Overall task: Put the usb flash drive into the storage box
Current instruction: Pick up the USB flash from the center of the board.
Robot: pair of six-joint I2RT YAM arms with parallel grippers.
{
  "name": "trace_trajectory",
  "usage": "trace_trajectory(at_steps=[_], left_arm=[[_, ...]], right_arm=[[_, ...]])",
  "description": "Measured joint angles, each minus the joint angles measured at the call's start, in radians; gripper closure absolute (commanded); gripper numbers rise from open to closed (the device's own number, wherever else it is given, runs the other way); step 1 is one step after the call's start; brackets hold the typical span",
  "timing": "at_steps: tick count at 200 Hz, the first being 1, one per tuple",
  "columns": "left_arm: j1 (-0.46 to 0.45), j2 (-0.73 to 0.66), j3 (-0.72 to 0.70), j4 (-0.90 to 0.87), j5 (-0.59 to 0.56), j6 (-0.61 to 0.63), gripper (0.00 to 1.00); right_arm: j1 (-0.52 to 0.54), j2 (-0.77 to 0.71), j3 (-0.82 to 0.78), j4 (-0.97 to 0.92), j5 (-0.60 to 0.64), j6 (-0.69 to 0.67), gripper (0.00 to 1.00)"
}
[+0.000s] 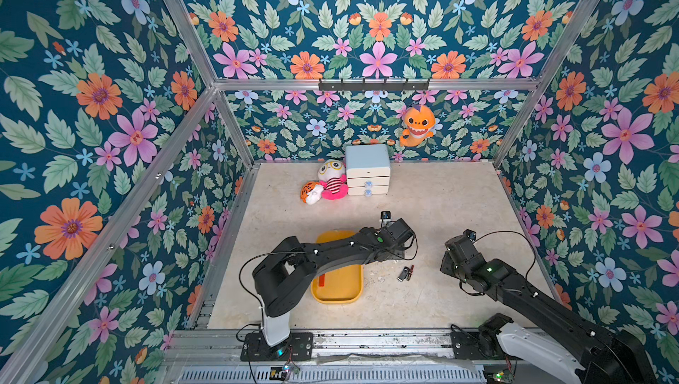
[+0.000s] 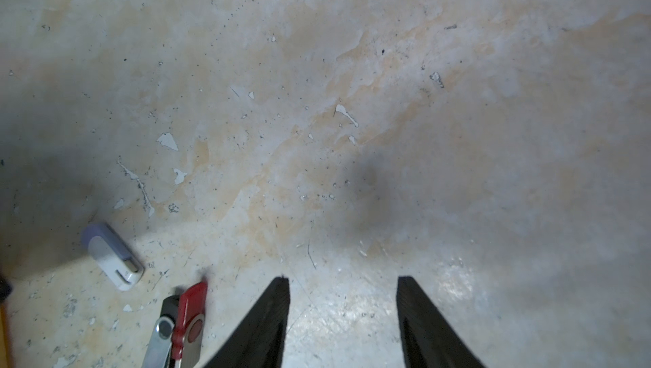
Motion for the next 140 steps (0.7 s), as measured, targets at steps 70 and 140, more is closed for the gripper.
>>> trace_trajectory(at_steps=[70, 140], left_arm=[[-0.006, 0.15, 0.087, -0.017, 0.006, -0.074, 0.38], [-0.03, 0.2, 0.128, -0.076, -0.036, -0.098, 0.39]], right_arm=[[-0.003, 0.03, 0.003, 0.021, -0.001, -0.01, 0.45], [-0.003, 0.02, 0.003, 0.031, -0.001, -0.014, 0.45]])
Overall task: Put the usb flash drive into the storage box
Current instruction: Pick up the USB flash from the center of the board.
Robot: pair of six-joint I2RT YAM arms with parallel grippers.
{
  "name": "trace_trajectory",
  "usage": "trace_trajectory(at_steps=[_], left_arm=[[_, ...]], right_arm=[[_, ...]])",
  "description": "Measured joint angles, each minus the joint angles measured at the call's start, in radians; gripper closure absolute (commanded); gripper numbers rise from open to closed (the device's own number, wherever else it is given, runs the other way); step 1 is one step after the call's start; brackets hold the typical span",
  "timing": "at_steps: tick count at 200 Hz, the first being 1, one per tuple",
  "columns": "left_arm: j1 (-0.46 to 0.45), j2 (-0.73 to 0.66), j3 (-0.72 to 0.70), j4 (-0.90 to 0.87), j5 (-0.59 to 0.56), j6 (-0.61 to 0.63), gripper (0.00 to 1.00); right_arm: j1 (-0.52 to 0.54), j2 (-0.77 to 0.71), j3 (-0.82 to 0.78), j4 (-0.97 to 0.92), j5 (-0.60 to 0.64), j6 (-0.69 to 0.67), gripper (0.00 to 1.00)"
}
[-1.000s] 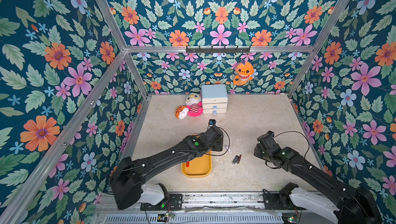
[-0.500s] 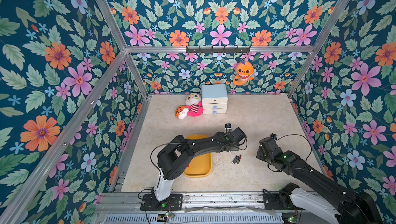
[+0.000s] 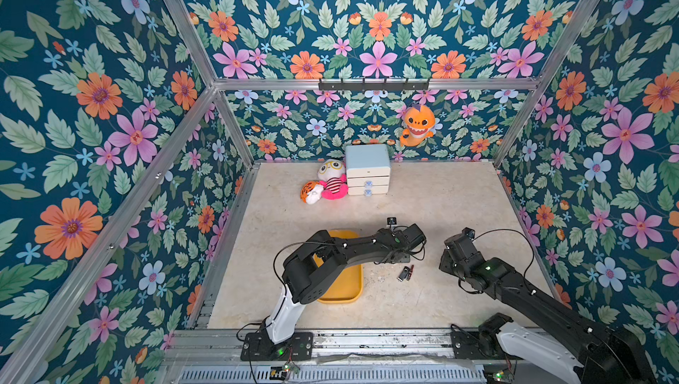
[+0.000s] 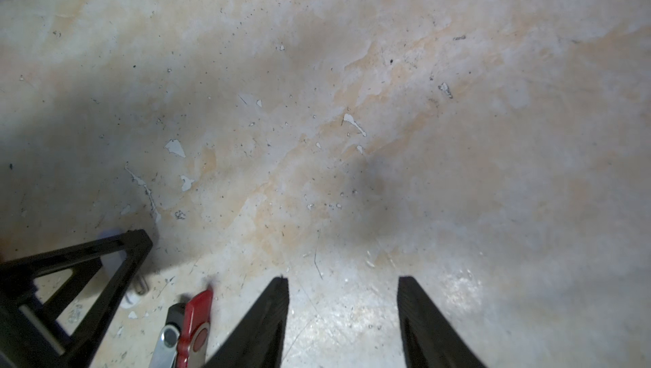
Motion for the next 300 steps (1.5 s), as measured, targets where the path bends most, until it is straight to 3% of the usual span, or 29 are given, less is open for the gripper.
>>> trace_trajectory(at_steps=[22, 66, 136, 212, 265, 300], left_arm=[[-0.011, 0.008, 0.011, -0.02, -0.021, 0.0, 0.4], [-0.022, 0.012, 0.017, -0.052, -0.037, 0.003, 0.51], [-0.037, 0.013, 0.012, -0.08, -0.047, 0.006, 0.77], [-0.03, -0.002, 0.027, -0.116, -0.039, 0.037, 0.86], [-0.024, -0.192, 0.009, -0.18, -0.077, 0.087, 0.87], [0.0, -0.431, -0.187, -0.248, -0.129, 0.086, 0.86]], right_arm=[[0.0, 0.0, 0.0, 0.0, 0.0, 0.0, 0.45], [0.0, -0.001, -0.001, 0.002, 0.0, 0.0, 0.45], [0.0, -0.015, -0.004, 0.002, 0.0, 0.0, 0.44], [0.0, -0.018, -0.005, 0.002, 0.0, 0.0, 0.45], [0.0, -0.016, -0.005, 0.002, 0.0, 0.0, 0.45], [0.0, -0.016, -0.005, 0.002, 0.0, 0.0, 0.45]])
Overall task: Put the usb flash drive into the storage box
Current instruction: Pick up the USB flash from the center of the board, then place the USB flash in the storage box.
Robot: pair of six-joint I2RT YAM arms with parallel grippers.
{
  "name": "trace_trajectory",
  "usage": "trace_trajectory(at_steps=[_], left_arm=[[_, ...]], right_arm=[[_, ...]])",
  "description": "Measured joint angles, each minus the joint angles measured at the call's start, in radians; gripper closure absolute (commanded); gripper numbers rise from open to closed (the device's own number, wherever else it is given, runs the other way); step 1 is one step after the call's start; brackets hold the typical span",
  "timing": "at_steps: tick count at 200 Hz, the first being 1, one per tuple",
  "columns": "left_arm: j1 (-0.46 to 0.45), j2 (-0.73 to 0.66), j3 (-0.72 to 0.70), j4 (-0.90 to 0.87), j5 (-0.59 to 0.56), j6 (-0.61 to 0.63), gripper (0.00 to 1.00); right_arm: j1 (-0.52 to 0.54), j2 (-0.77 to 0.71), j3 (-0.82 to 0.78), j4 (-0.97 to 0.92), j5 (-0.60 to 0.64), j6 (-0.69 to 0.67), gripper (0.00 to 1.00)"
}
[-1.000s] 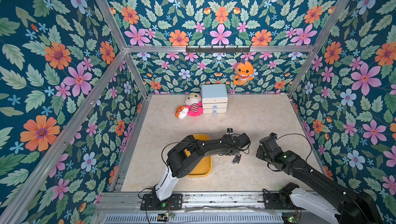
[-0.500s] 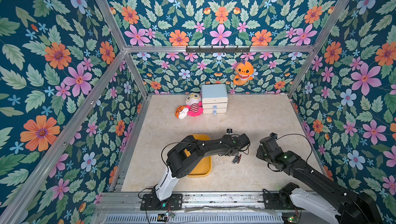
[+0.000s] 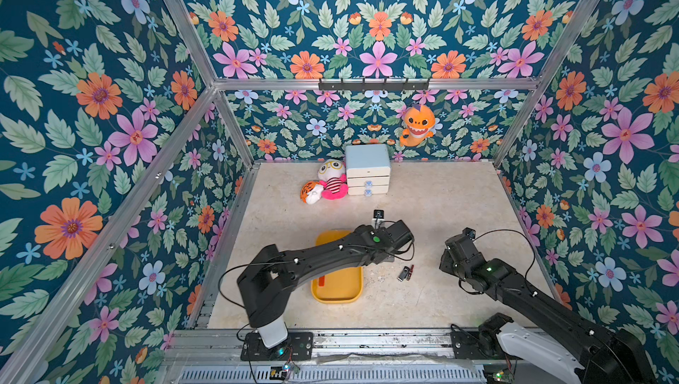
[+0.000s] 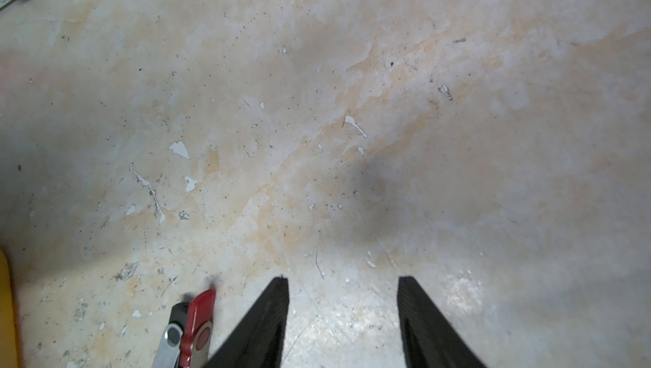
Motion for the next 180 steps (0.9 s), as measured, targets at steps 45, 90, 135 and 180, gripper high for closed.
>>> trace_trajectory(at_steps=[45, 90, 135, 180], left_arm=[[0.101, -0.266, -0.341, -0.053, -0.01, -0.028, 0.86], [0.165, -0.271, -0.512, 0.047, 0.061, -0.018, 0.87], [0.181, -0.189, -0.552, 0.166, 0.087, 0.012, 0.81], [0.183, -0.195, -0.561, 0.211, 0.084, 0.023, 0.57]], right_arm=[[0.0, 0.0, 0.0, 0.0, 0.0, 0.0, 0.44], [0.0, 0.008, 0.0, 0.0, 0.0, 0.0, 0.44], [0.0, 0.011, 0.0, 0.0, 0.0, 0.0, 0.44], [0.0, 0.028, 0.004, 0.0, 0.0, 0.0, 0.44]])
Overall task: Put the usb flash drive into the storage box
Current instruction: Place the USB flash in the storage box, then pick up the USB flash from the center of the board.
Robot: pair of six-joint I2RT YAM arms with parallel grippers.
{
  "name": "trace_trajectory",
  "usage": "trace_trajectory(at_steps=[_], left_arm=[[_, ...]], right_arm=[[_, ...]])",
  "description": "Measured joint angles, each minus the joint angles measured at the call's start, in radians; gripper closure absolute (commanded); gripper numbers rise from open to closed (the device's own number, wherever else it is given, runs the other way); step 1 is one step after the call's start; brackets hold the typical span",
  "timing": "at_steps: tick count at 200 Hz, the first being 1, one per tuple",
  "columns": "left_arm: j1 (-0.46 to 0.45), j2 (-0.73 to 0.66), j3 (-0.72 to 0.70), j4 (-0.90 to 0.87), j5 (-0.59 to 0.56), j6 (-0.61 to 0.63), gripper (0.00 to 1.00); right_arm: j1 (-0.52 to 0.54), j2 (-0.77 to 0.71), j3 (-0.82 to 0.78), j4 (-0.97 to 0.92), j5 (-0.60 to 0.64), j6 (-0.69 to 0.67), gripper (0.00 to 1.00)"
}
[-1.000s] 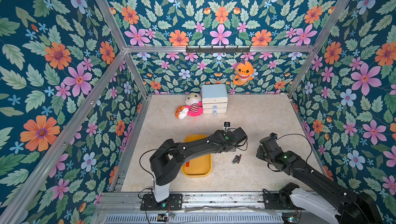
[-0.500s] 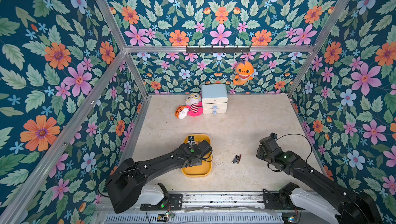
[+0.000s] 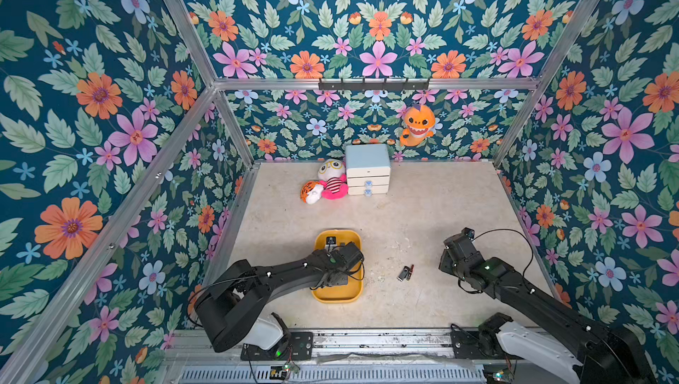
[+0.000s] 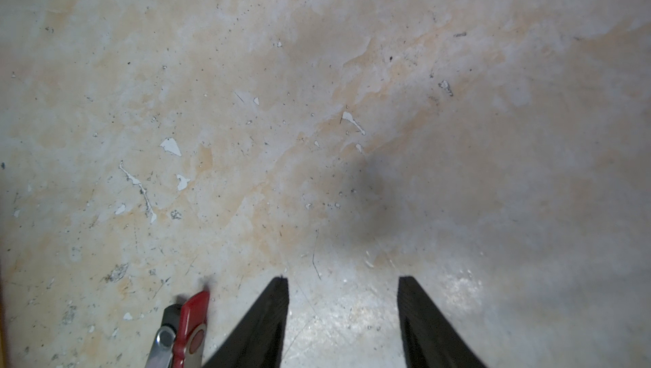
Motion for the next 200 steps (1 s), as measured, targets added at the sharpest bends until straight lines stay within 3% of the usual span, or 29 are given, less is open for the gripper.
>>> trace_trajectory(at_steps=[27, 83, 130, 158, 200], left_arm=[[0.0, -0.007, 0.007, -0.004, 0.012, 0.004, 0.46], [-0.002, -0.124, 0.127, -0.117, 0.056, 0.028, 0.43], [-0.002, -0.24, 0.256, -0.235, 0.038, 0.083, 0.4], [-0.002, -0.282, 0.261, -0.28, 0.024, 0.12, 0.4], [0.0, -0.37, 0.188, -0.295, 0.016, 0.163, 0.4]], right_arm=[[0.0, 0.008, 0.004, 0.0, 0.0, 0.0, 0.44], [0.0, 0.015, 0.015, 0.0, -0.008, -0.003, 0.43], [0.032, 0.041, 0.034, 0.031, -0.165, 0.036, 0.42], [0.139, 0.135, 0.053, 0.082, -0.245, 0.091, 0.4], [0.186, 0.305, 0.082, 0.143, -0.301, 0.153, 0.41]])
